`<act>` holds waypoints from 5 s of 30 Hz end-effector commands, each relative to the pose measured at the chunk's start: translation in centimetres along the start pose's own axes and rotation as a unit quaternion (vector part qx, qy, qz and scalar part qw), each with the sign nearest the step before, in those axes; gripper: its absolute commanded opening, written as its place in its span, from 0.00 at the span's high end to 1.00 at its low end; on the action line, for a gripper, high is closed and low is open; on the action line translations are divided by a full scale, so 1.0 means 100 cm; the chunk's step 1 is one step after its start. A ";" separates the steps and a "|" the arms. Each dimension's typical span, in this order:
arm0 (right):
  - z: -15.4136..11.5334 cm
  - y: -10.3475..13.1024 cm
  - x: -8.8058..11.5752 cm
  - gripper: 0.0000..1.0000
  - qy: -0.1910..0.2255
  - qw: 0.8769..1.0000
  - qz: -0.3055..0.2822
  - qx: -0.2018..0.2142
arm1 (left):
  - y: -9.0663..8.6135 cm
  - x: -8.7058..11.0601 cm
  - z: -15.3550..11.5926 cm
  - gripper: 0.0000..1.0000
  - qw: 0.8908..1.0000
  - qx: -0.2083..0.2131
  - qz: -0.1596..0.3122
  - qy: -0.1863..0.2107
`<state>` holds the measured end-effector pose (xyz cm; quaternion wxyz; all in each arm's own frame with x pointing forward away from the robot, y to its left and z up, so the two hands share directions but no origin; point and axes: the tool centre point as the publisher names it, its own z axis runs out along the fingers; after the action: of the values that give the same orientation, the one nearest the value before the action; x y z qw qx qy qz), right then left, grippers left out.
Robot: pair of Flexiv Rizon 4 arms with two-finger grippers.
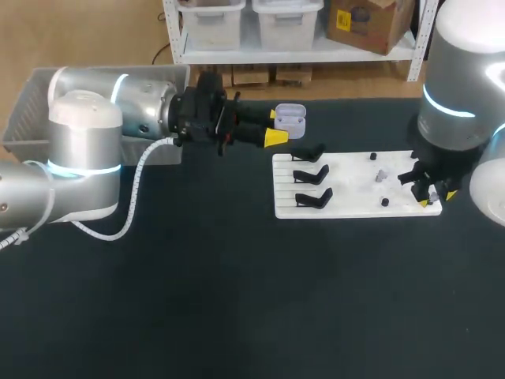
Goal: Pick up each earbud case from the left stands, insert the matching earbuds, close the lid, and place the case in the box.
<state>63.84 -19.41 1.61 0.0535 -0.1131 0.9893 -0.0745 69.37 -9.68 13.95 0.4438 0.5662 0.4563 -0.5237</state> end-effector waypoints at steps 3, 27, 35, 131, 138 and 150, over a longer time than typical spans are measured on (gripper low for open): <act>0.002 0.000 -0.001 0.64 -0.001 1.000 0.001 -0.001 | -0.002 0.000 0.000 1.00 1.000 -0.003 0.001 -0.001; -0.040 0.008 0.009 1.00 -0.014 1.000 -0.012 0.008 | -0.002 0.000 0.000 1.00 1.000 -0.003 0.001 -0.001; -0.100 0.023 0.015 1.00 0.005 1.000 0.004 -0.003 | -0.002 0.000 0.000 1.00 1.000 -0.003 0.001 -0.001; -0.230 0.169 -0.071 1.00 0.001 0.952 0.306 -0.016 | -0.014 0.003 0.027 1.00 0.999 -0.033 0.007 -0.014; -0.225 0.179 -0.083 1.00 0.025 0.943 0.332 -0.026 | -0.014 0.003 0.027 1.00 0.999 -0.033 0.007 -0.014; -0.213 0.187 -0.089 1.00 0.039 0.939 0.340 -0.019 | -0.014 0.003 0.027 1.00 0.999 -0.033 0.007 -0.014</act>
<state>65.51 3.27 20.39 0.0360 0.2315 0.9717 -0.0300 67.46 -12.05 13.51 0.4706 0.5473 0.4641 -0.5134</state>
